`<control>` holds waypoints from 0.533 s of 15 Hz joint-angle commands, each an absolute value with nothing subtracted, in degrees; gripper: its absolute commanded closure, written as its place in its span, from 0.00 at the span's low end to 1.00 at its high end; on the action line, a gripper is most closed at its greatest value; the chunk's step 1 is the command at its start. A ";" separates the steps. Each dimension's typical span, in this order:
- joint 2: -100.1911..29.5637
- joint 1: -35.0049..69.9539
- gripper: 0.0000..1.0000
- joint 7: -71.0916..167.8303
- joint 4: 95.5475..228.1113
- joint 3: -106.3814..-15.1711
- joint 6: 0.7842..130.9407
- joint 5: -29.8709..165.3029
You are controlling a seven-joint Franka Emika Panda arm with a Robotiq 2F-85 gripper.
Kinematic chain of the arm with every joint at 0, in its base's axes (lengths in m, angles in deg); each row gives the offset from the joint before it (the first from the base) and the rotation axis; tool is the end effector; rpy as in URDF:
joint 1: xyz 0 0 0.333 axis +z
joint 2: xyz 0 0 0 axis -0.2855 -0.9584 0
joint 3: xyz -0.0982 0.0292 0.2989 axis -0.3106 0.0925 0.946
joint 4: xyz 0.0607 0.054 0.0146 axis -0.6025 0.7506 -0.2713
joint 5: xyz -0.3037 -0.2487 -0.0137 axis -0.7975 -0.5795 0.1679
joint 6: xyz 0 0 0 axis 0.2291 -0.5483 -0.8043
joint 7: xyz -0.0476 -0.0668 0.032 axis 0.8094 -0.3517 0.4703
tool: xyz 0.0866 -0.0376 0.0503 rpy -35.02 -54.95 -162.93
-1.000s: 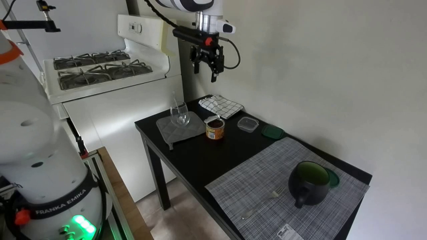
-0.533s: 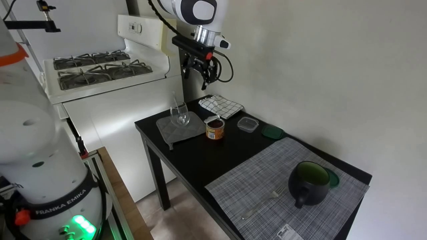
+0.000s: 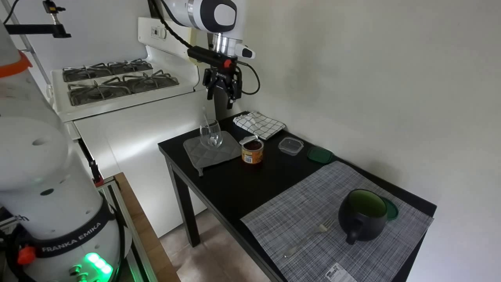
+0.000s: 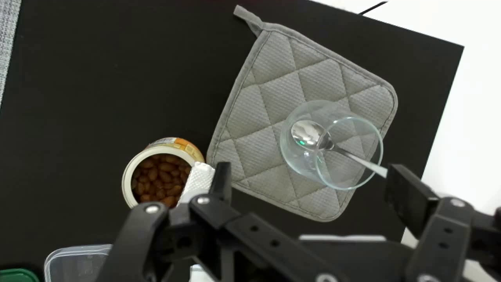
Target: Move the glass closer to the towel
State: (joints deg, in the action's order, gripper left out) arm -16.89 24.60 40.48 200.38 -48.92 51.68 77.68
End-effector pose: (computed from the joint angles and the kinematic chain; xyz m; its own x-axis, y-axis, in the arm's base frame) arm 0.4723 0.1407 0.3550 0.9528 0.2655 -0.1473 0.2530 -0.9624 -0.0987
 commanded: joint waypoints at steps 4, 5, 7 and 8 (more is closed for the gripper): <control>-18.38 27.16 0.00 40.64 204.74 -45.99 60.67 72.57; -19.08 27.30 0.00 39.28 205.26 -45.82 63.42 72.72; -21.04 27.43 0.05 37.18 205.43 -45.69 67.76 72.97; -22.37 27.48 0.11 36.21 205.06 -45.66 69.03 73.09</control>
